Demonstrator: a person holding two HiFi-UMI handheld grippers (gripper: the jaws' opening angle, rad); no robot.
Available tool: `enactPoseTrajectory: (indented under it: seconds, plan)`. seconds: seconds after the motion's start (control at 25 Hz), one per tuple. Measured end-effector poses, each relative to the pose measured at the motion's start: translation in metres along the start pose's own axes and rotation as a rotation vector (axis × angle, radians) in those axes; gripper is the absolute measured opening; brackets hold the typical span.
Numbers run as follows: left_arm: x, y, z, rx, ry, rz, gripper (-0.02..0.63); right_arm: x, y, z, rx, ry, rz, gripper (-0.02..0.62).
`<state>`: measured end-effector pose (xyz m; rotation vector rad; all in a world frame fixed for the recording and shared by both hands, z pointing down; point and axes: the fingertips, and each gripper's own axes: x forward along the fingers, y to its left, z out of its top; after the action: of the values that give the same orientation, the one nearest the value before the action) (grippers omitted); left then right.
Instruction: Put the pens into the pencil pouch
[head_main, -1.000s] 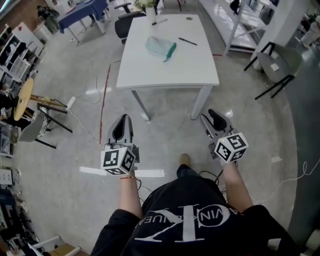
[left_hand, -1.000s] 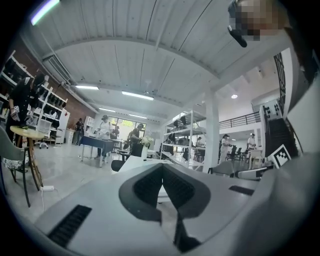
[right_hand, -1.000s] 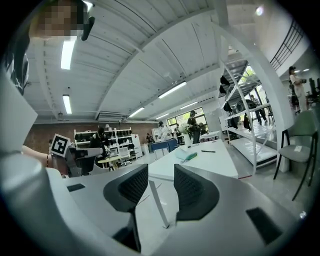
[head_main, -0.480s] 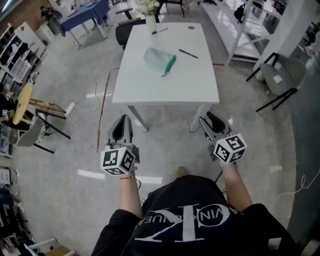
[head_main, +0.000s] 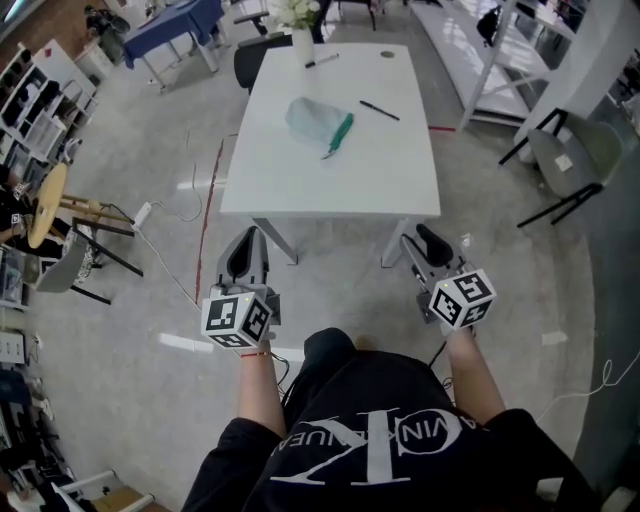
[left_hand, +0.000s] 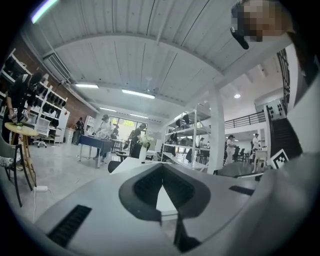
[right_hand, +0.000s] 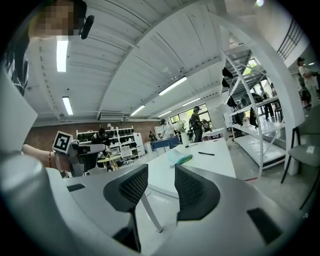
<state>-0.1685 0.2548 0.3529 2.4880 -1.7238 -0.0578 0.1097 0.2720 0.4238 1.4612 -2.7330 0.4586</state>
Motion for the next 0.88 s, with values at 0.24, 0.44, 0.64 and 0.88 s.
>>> enactPoseTrajectory:
  seconds: [0.24, 0.44, 0.64, 0.88]
  plan:
    - [0.015, 0.000, -0.018, -0.008, 0.051, -0.001, 0.004, 0.010, -0.012, -0.004, 0.013, 0.014, 0.005, 0.167]
    - [0.052, 0.008, -0.022, -0.015, 0.062, -0.022, 0.004, 0.031, -0.029, -0.004, 0.020, 0.031, -0.005, 0.167]
    - [0.115, 0.016, -0.022, -0.028, 0.056, -0.073, 0.004, 0.065, -0.058, 0.005, 0.013, 0.044, -0.031, 0.167]
    - [0.183, 0.029, -0.021, -0.017, 0.097, -0.142, 0.004, 0.116, -0.084, 0.019, 0.031, 0.058, -0.053, 0.167]
